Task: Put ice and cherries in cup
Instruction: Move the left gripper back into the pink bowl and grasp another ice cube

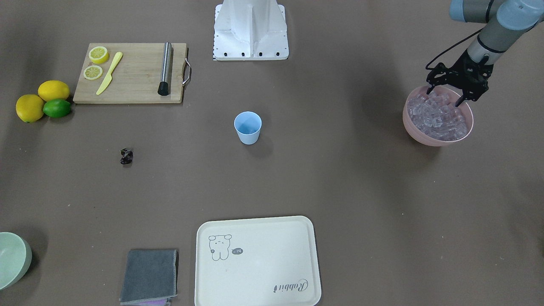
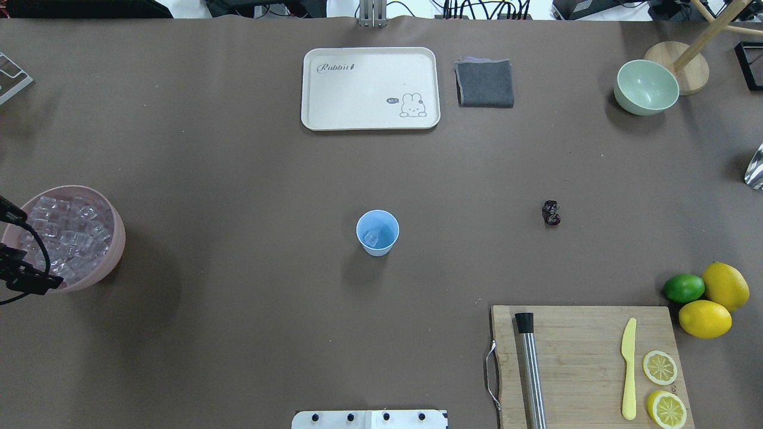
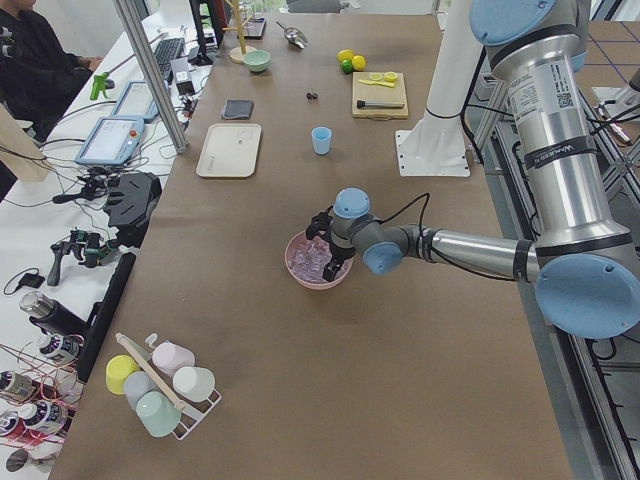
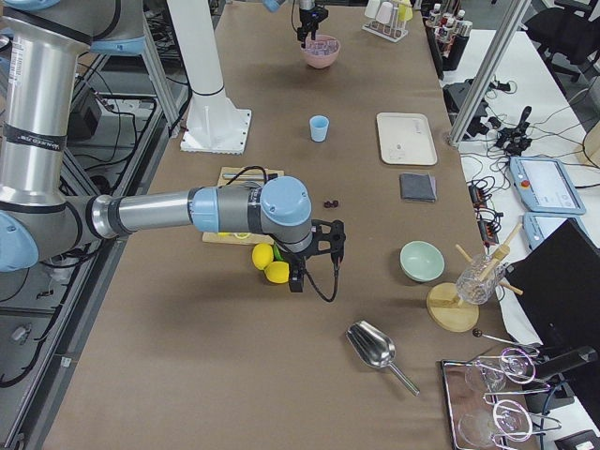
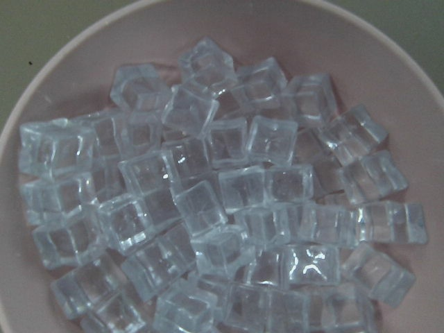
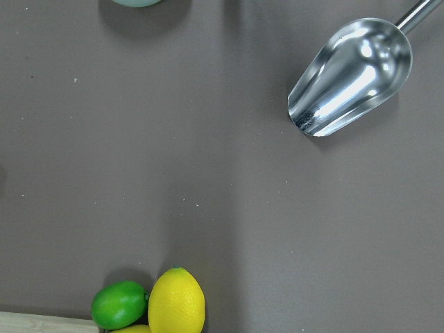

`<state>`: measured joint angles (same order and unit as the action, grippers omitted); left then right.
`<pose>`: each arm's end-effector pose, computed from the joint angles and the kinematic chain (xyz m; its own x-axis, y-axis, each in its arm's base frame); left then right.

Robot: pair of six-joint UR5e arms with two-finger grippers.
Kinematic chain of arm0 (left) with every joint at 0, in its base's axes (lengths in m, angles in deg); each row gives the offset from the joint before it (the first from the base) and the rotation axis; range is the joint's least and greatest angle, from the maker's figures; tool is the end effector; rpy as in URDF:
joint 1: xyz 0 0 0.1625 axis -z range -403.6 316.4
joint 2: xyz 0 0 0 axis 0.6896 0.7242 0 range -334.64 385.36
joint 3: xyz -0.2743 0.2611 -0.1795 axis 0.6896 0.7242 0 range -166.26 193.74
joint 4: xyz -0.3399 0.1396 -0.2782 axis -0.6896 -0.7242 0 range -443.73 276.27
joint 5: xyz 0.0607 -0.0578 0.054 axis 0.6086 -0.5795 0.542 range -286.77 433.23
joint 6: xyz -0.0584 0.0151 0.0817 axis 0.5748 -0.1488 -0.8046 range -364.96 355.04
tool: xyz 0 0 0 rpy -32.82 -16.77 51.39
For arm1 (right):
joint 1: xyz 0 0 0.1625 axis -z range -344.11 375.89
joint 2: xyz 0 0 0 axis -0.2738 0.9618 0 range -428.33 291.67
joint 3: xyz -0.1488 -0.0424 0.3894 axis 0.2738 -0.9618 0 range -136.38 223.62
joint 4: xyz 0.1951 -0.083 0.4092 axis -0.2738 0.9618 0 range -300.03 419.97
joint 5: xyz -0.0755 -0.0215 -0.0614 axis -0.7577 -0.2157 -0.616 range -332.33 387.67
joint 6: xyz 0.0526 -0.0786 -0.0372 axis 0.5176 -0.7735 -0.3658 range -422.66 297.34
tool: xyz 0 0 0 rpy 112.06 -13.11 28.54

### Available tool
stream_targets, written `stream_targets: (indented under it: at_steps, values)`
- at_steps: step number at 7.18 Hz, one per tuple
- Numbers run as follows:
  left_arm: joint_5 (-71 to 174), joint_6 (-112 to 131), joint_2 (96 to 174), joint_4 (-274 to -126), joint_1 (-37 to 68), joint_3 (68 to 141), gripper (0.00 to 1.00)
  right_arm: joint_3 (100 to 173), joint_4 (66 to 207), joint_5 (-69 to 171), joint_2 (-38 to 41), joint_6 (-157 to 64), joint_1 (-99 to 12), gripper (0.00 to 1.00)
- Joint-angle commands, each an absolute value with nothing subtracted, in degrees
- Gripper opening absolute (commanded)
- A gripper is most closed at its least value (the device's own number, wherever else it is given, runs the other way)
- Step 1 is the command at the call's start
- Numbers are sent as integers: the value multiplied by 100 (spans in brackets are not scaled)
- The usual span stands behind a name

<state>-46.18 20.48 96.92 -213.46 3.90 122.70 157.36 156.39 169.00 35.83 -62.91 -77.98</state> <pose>0.2369 -0.3822 0.5591 0.6079 0.5011 -0.6159 -0.2817 0.8614 0.4227 0.0832 -0.4309 0.5533 0.6266 -0.0051 0.7793 -0.0647 0.9962 0.0585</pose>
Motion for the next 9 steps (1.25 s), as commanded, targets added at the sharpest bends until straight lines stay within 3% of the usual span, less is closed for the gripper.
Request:
stream_targets:
  at_steps: [1,9]
  values:
    - [-4683,2062,9611,-21345,431,12289,97,15779,15639,16900,3582,-6284,-7798,100]
    - [-4683,2430,9681,-21328,360,12290,97,15805,15639,16891,3511,-6284,-7806,100]
